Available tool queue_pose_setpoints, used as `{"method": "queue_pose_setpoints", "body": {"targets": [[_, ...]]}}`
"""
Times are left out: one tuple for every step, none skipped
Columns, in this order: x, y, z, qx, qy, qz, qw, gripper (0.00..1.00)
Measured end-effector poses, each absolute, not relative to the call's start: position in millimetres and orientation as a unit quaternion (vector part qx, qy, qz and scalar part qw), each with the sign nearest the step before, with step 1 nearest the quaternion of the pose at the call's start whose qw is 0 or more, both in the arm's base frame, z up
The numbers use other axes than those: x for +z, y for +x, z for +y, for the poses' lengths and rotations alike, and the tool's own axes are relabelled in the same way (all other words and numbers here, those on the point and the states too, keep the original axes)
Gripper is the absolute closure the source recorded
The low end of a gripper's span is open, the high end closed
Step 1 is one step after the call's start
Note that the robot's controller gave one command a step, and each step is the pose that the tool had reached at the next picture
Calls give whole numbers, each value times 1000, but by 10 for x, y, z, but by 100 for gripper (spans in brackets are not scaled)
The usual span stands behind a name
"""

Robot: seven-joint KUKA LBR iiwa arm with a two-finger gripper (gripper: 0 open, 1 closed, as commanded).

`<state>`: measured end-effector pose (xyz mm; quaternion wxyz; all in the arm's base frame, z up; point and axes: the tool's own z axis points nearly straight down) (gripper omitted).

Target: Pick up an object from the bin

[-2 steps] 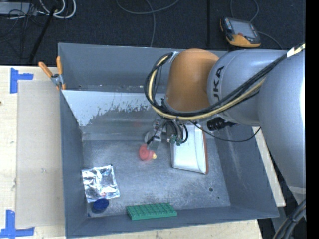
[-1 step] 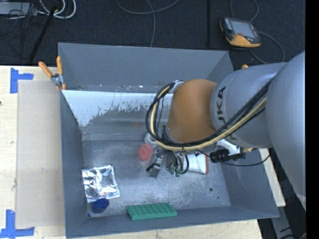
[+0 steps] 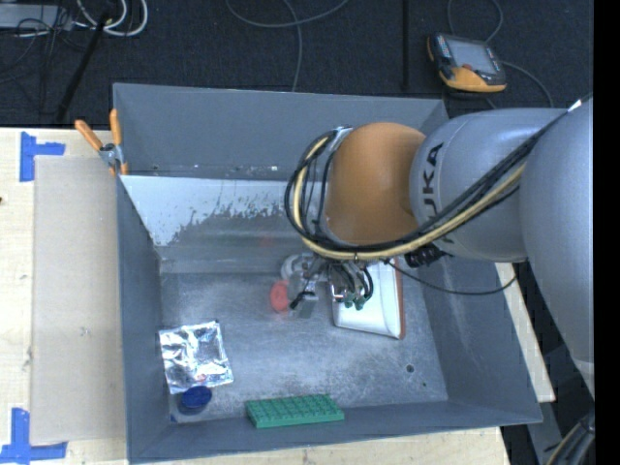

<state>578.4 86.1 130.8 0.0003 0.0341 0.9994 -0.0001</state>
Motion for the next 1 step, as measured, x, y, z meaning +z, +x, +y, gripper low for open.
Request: {"method": "queue_pose_setpoints", "body": {"targets": [[1898, 6012, 1179, 2, 46, 999, 4, 100]]}}
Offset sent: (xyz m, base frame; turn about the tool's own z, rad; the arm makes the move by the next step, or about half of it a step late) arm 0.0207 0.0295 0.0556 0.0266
